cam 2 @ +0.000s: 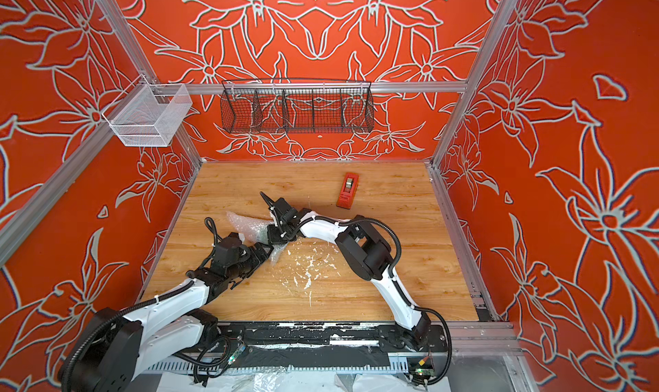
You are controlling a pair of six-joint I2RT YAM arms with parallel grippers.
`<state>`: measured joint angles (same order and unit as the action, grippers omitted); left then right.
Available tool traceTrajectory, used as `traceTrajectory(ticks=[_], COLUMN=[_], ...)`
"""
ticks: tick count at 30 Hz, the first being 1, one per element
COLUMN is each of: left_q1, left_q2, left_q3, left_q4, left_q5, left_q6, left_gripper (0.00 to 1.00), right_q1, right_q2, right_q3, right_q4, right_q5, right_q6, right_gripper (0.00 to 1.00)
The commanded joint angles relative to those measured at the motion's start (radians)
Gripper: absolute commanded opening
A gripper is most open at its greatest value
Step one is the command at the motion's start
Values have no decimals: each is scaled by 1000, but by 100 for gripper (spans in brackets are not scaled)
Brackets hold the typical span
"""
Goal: Wrap bowls in bubble wrap
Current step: Wrap the bowl in bubble wrap.
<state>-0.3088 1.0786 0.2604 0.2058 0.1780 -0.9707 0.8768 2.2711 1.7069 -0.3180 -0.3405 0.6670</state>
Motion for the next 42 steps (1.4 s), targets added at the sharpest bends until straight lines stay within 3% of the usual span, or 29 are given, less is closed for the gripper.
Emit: traceTrajectory(ticks=[1,9,17,24,28,33,37,42], left_q1=[-4,-4,9,10,10,10,10,10], left_q2=[35,137,287,402,403,375,380,413], left_q3=[1,22,49,79,100,122,136,147], left_q4=[84,111,90,130,92,33,14,30], left_q5=[-12,-41,-97,-87,-93,-104,-99,-66], left_q6=[-25,-22,-23,-36,-26,-7,4,5], left_gripper=[83,82,73,54,36,25,14,8], right_q1=[23,21,21,19,15,8,-6,-26], right_q2=[110,109,85,73,63,50,0,-66], right_q3=[-49,-53,-69,-78,-88,-89,-111,-125], right_q4=[-118,-105,-85,-82,-72,-65,-27,16], right_q5=[21,14,-2,-4,-17,-30,-54,-78], right_q6=[23,26,33,36,42,45,61,87], right_gripper=[0,0,0,0,0,0,21,29])
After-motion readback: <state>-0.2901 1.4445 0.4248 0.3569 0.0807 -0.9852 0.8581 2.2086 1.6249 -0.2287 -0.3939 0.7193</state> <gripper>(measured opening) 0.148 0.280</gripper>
